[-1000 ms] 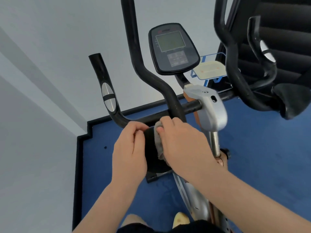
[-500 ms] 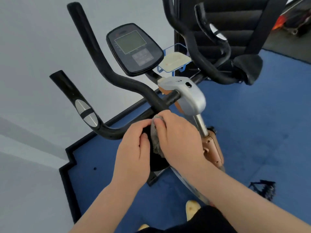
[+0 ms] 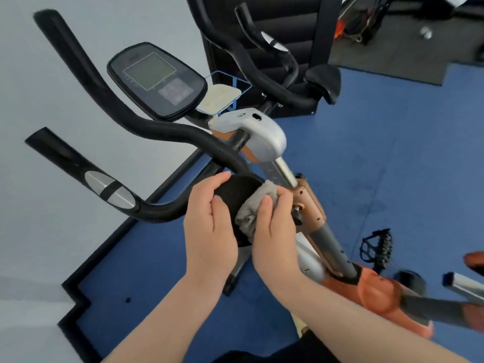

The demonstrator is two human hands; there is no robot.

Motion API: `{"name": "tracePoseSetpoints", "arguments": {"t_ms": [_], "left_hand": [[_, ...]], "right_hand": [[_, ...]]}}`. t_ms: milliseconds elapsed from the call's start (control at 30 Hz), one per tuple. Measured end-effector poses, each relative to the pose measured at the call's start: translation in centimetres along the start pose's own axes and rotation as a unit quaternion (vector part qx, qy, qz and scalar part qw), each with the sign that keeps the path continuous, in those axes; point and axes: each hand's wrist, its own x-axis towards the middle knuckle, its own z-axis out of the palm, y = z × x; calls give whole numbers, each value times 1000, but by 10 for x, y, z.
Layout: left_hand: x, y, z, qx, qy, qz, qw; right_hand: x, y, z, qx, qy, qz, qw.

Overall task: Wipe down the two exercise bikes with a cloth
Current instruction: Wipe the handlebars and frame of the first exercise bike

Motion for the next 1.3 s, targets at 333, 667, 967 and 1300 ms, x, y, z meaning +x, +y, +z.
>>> {"name": "tracePoseSetpoints", "arguments": {"t_ms": [333, 667, 967, 1300], "left_hand": [[2, 0, -2, -2, -13, 15, 1000], [4, -5, -2, 25, -1, 22, 999], [-10, 3, 13, -13, 127, -106, 986], [-35, 11, 26, 35, 227, -108, 967]], "right_hand": [[4, 4, -3, -112, 37, -56, 991], [31, -5, -32, -168, -60, -126, 976], [69, -45, -38, -150, -187, -221, 945], [97, -23, -55, -62, -371, -410, 831]]}}
